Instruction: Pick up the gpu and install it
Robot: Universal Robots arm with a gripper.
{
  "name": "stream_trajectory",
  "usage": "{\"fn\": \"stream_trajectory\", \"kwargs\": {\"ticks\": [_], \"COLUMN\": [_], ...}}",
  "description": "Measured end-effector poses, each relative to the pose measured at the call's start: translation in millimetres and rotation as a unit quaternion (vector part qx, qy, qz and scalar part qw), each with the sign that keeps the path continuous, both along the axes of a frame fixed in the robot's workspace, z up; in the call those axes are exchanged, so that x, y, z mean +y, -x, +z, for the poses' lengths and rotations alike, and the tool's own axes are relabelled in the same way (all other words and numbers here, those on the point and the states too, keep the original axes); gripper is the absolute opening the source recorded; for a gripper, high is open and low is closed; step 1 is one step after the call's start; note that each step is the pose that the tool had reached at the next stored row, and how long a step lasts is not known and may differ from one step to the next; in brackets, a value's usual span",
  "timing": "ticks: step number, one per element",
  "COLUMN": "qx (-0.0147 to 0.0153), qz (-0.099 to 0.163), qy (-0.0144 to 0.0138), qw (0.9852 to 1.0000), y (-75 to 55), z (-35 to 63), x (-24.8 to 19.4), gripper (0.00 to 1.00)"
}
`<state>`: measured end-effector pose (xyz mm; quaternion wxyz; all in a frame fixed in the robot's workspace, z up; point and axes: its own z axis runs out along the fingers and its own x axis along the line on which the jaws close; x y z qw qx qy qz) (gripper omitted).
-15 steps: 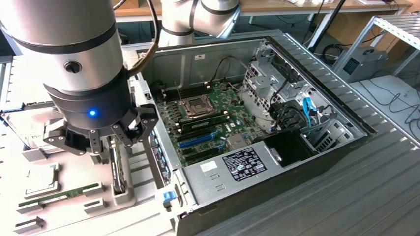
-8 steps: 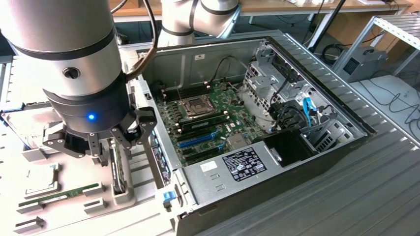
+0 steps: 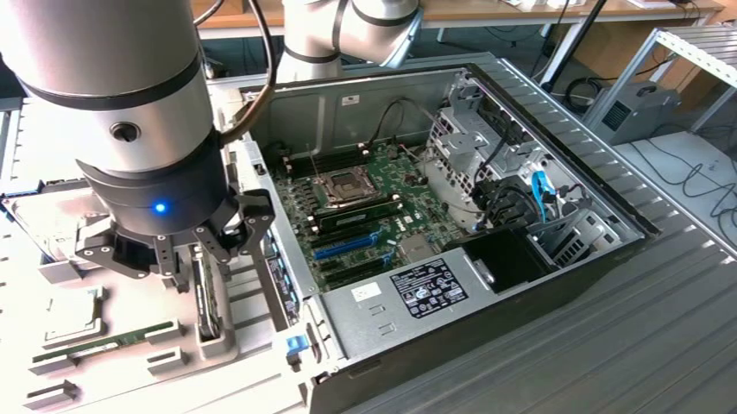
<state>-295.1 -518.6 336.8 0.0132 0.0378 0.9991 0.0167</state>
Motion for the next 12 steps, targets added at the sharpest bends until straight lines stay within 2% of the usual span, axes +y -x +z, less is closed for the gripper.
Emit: {"fn": "stream_trajectory", "kwargs": {"ticks": [12], "qx": [0.0], "qz": [0.0], "qy": [0.0], "qw": [1.0], "y": [1.9], "z": [-2.3], "x": [0.0], "gripper": [0.42]}}
